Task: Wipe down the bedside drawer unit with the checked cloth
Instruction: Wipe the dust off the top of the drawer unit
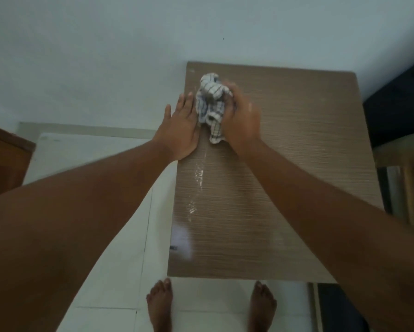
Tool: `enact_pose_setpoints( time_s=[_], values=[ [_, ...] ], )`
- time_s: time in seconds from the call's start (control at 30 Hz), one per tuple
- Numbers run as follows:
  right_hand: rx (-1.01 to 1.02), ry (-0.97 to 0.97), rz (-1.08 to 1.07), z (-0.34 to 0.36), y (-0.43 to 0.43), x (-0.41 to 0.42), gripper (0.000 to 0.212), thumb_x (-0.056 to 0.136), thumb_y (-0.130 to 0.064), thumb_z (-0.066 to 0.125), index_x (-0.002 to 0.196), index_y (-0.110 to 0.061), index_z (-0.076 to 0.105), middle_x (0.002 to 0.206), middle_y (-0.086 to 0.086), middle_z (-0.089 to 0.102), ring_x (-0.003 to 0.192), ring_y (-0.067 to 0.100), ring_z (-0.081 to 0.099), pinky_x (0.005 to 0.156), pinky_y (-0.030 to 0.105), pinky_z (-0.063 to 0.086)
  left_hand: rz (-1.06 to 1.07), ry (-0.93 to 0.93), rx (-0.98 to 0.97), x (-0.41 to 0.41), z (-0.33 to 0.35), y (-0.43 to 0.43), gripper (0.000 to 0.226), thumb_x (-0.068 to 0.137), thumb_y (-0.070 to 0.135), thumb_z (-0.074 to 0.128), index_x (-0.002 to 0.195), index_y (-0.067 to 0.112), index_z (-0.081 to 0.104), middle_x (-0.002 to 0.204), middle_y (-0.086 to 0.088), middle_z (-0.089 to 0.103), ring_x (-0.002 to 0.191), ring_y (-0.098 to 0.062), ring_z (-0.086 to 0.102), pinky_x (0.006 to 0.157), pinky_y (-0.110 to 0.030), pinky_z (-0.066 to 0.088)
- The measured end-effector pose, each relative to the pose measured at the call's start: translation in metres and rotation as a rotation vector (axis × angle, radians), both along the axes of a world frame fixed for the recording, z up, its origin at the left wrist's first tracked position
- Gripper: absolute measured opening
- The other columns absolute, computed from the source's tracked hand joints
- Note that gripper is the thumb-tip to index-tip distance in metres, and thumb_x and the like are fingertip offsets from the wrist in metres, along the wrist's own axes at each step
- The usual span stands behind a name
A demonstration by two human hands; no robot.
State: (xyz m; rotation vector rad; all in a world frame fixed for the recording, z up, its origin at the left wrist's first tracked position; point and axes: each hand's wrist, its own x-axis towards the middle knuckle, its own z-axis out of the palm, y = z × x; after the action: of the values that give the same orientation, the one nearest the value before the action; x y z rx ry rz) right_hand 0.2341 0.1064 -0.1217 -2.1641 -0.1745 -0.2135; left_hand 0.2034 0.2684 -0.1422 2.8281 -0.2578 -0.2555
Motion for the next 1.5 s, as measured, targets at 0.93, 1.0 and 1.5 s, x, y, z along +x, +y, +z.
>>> enact_pose_setpoints(
  time_s=[0.93,1.0,1.5],
  values=[
    [-0.644,-0.029,0.414,-0.032,0.033,0.096,0.052,0.098,-0.027,0.033,0.147,-0.018,0.047,0.15,0.001,0.047,0.143,0.026,0.037,0.119,0.044,0.029,0.262,-0.118,-0.579,0.019,-0.023,0.007,0.055,0.105,0.024,0.033,0.154,-0.001,0.033,0.151,-0.025,0.046,0.144,-0.031,0.043,0.12,-0.032,0.032],
    [-0.629,-0.043,0.432,-0.034,0.03,0.088,0.051,0.099,-0.026,0.034,0.147,-0.019,0.047,0.149,0.0,0.048,0.143,0.025,0.037,0.119,0.043,0.029,0.386,-0.118,-0.65,0.016,-0.024,0.003,0.055,0.104,0.029,0.035,0.152,0.001,0.038,0.119,-0.013,0.066,0.11,-0.021,0.063,0.098,-0.026,0.046],
    [-0.549,-0.077,0.501,-0.033,0.001,-0.007,0.046,0.098,-0.023,0.04,0.142,-0.021,0.053,0.146,-0.001,0.052,0.142,0.024,0.04,0.117,0.05,0.033,0.745,-0.152,-1.052,-0.04,-0.032,-0.018,0.064,0.095,0.059,0.039,0.075,0.002,0.061,0.071,0.001,0.055,0.07,-0.012,0.048,0.069,-0.033,0.045]
  ],
)
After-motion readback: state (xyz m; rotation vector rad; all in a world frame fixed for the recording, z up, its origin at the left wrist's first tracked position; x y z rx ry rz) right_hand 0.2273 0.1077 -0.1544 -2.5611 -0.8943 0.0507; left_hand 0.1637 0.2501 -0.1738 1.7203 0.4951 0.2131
